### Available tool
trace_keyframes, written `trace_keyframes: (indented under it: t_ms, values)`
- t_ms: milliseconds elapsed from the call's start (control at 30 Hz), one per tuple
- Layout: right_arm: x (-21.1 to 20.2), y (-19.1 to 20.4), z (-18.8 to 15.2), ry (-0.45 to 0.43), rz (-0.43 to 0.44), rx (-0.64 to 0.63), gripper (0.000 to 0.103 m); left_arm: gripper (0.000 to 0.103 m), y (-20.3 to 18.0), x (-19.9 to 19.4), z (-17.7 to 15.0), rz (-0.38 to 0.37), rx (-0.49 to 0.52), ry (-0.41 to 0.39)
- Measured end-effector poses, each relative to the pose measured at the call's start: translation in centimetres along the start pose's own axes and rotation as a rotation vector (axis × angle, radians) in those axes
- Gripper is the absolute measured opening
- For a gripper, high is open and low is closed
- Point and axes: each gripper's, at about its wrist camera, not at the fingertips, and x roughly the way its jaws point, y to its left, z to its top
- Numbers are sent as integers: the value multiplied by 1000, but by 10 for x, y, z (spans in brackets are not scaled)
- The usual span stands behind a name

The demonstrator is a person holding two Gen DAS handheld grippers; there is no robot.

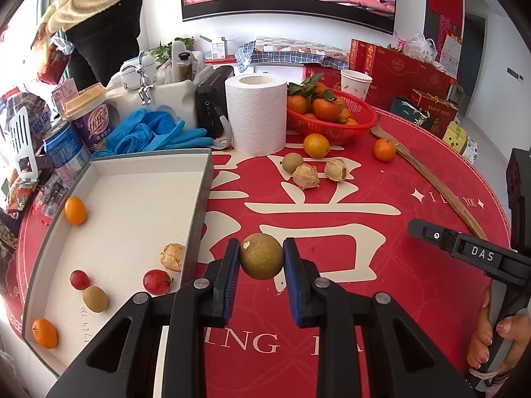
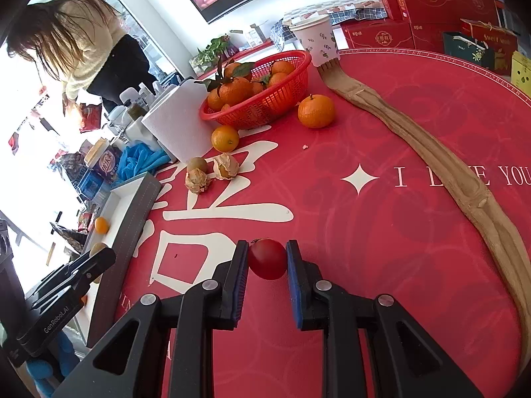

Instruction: Organize fruits

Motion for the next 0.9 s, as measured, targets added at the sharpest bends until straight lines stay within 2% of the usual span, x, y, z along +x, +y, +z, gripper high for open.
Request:
trace_keyframes:
  t_ms: [267,400,700,900]
  values:
    - [6,1,-1,1,-2,-8,24,28,24,5,6,-28,-70,-26]
    - [8,3,0,-5,2,-12,24,28,38,8,11,-17,-114,-44]
    - [6,12,1,-15,-21,-25,24,28,66,15,10,-56,-194,-31]
    - [13,35,6,28,21,-38,24,28,88,4,4,-10,-235,-67]
